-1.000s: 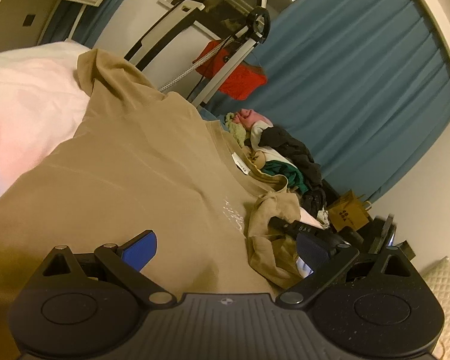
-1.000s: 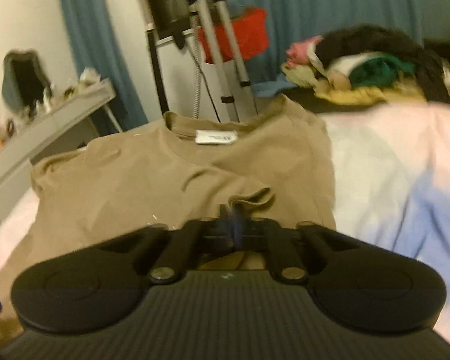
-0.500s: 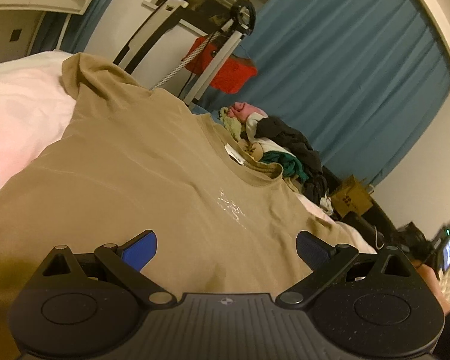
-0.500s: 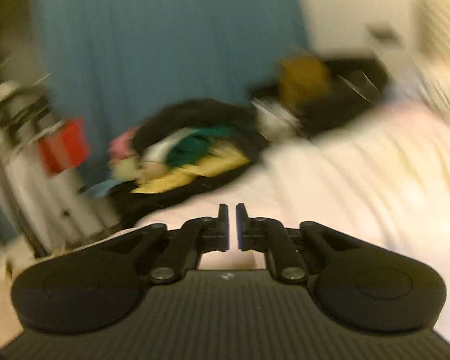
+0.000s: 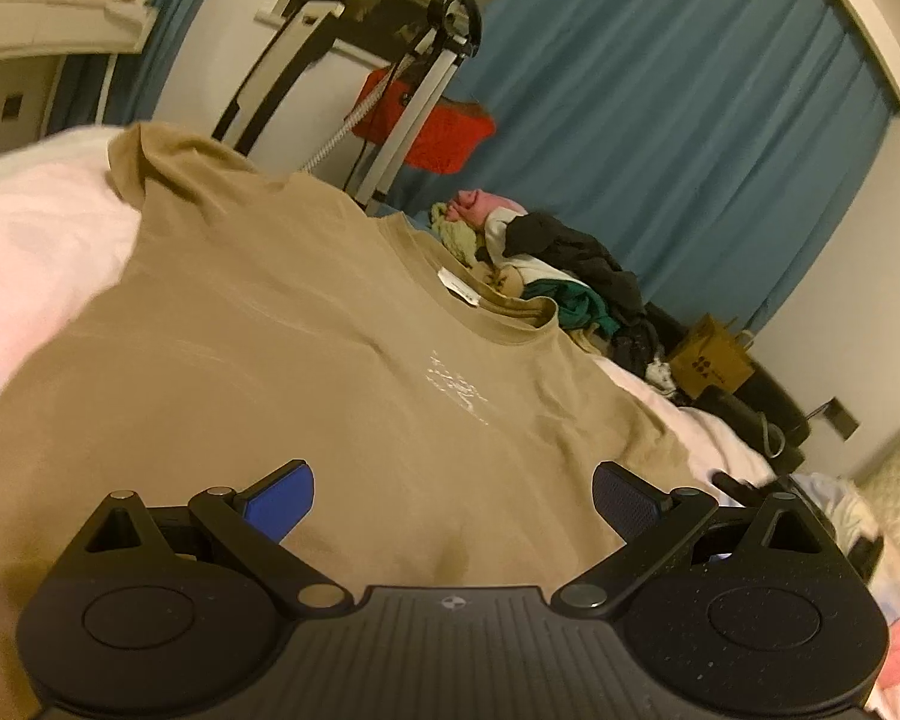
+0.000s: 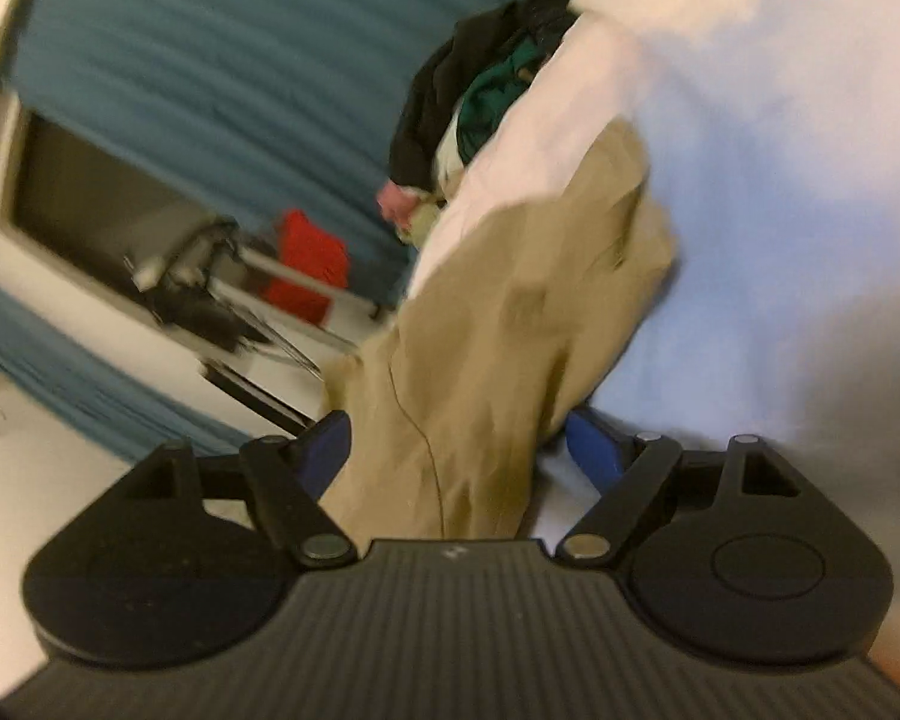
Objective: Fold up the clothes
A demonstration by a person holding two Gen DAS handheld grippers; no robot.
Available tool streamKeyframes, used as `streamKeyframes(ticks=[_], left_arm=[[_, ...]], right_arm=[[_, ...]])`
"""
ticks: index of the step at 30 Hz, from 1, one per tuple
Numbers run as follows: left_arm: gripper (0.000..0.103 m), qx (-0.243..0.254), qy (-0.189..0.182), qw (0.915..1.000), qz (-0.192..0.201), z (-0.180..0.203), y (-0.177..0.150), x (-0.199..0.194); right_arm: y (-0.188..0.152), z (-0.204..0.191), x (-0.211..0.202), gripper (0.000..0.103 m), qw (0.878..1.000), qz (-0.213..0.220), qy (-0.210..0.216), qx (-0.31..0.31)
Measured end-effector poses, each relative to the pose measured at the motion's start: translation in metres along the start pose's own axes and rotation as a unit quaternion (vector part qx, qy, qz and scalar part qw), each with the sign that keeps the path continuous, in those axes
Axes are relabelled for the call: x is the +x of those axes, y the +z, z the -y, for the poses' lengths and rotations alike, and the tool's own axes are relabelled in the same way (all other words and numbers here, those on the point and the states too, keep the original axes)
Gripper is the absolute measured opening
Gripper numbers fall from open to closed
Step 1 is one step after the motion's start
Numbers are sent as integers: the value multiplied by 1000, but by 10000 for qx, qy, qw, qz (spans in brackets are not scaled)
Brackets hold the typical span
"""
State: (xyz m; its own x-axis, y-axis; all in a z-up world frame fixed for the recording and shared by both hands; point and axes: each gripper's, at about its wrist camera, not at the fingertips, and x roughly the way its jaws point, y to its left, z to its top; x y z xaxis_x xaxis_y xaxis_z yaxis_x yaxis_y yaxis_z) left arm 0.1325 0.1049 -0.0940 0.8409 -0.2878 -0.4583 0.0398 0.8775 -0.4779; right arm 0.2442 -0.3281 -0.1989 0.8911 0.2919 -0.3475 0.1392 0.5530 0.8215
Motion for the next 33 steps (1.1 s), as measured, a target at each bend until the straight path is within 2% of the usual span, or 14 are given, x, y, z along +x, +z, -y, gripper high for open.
streamKeyframes(ticks=[5, 6, 7, 8, 9, 13, 15, 19, 20, 23, 25, 28, 31, 33], left_arm=[[100, 68, 156, 9998, -94, -1, -3, 6], [100, 100, 183, 9997, -112, -1, -4, 9], [100, 133, 209, 9996, -130, 0, -4, 11], [100, 167, 234, 9995, -149, 1, -5, 14], [100, 203, 257, 9993, -168, 2, -6, 16], [100, 219, 274, 9991, -255, 3, -8, 23], [100, 248, 265, 9990, -262, 4, -8, 24], [100, 273, 257, 9990, -252, 4, -7, 26], [100, 276, 258, 9990, -248, 5, -7, 26], [100, 285, 260, 9990, -234, 5, -5, 26], [100, 292, 262, 9990, -226, 5, -5, 27], [100, 333, 292, 9988, -207, 6, -3, 28], [100, 504, 442, 9976, -166, 8, -2, 29], [100, 573, 565, 9966, -177, 7, -2, 31]], right_arm=[[-17, -23, 19, 78, 9918, 255, -778, -978], [-17, -22, 16, 72, 9912, 320, -845, -971], [-16, -21, 13, 49, 9904, 386, -913, -965], [-15, -18, 9, 10, 9907, 468, -936, -869], [-11, -9, 3, 6, 9928, 585, -868, -589], [5, 19, -22, 5, 9896, 1165, -751, 374], [8, 29, -30, 5, 9869, 1269, -698, 706], [7, 38, -28, 9, 9880, 995, -445, 1092], [7, 39, -23, 15, 9891, 862, -406, 1127], [6, 33, -16, 45, 9929, 750, -257, 892], [2, 24, -14, 59, 9949, 808, -175, 581], [5, 12, 8, 60, 9957, 838, -404, 9], [22, 5, 28, 60, 9949, 863, -475, -203], [38, 2, 39, 50, 9936, 950, -574, -201]])
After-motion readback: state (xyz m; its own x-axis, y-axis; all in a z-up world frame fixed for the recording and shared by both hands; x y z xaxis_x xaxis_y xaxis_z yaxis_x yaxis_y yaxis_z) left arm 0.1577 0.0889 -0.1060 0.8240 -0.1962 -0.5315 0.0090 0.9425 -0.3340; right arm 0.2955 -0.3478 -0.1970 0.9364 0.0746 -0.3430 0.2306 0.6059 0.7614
